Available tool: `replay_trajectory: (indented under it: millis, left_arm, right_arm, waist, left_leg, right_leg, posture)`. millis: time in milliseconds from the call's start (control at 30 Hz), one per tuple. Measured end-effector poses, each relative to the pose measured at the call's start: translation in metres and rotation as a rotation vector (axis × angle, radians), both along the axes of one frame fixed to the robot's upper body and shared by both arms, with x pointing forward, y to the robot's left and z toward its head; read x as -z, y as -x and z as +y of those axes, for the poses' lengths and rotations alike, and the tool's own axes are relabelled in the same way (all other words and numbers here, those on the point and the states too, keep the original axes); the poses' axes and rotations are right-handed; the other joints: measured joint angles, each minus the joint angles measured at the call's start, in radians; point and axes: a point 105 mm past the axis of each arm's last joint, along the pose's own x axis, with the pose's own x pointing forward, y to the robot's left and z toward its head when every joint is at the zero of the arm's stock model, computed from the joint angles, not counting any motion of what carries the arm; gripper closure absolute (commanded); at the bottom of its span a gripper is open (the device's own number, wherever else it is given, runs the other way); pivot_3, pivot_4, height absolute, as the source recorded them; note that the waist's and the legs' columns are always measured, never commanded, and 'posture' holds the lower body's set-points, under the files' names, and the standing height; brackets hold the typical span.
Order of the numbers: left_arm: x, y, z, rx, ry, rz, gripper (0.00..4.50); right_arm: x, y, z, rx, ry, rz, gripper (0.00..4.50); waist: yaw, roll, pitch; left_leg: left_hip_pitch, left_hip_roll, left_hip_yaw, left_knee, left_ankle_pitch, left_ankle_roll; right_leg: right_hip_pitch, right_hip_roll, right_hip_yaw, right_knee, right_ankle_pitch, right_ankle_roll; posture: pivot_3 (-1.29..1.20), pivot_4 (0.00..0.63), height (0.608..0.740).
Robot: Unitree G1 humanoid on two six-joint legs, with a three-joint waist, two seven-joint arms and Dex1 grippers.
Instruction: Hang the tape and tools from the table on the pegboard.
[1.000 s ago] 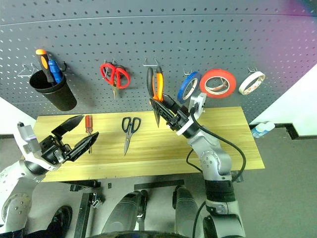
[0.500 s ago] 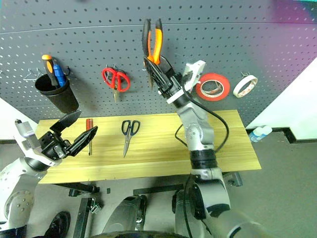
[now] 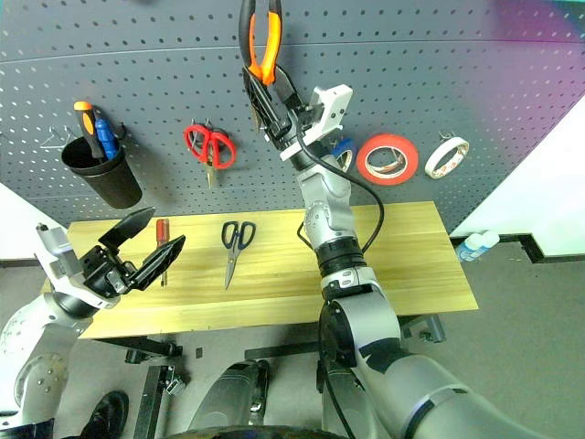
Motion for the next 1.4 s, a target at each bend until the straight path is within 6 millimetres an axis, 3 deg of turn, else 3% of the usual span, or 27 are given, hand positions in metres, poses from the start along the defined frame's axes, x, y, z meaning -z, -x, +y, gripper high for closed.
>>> replay_trajectory:
  millis: [333, 633, 1400]
  left_arm:
    - [0.001, 0.003, -0.001, -0.009, 0.000, 0.012, 0.00]
    - [0.003, 0.008, -0.003, -0.012, 0.004, 0.038, 0.00]
    - [0.006, 0.025, -0.011, 0.011, 0.012, 0.094, 0.00]
  right_arm:
    - [-0.011, -0.014, -0.002, 0.102, -0.024, -0.010, 2.45]
    - [-0.006, -0.023, -0.002, 0.153, -0.025, 0.034, 2.45]
    - [-0.013, -0.026, -0.009, 0.274, 0.011, -0.011, 2.45]
  waist:
    - [-0.001, 0.001, 0.000]
    - [0.000, 0.001, 0.001]
    - [-0.001, 0.006, 0.023]
  left_leg:
    - [0.000, 0.000, 0.000, -0.001, 0.000, 0.000]
    - [0.000, 0.001, 0.000, -0.001, 0.000, 0.000]
    - [0.000, 0.002, -0.001, 0.000, 0.000, 0.001]
  right_leg:
    - [0.000, 0.000, 0.000, 0.000, 0.000, 0.000]
    - [0.000, 0.001, 0.001, 0.000, -0.002, -0.003]
    - [0.000, 0.001, 0.001, 0.000, -0.004, -0.007]
  posture:
    - [0.11, 0.164, 0.740]
    - [0.12, 0.183, 0.740]
    - [0.13, 0.261, 0.740]
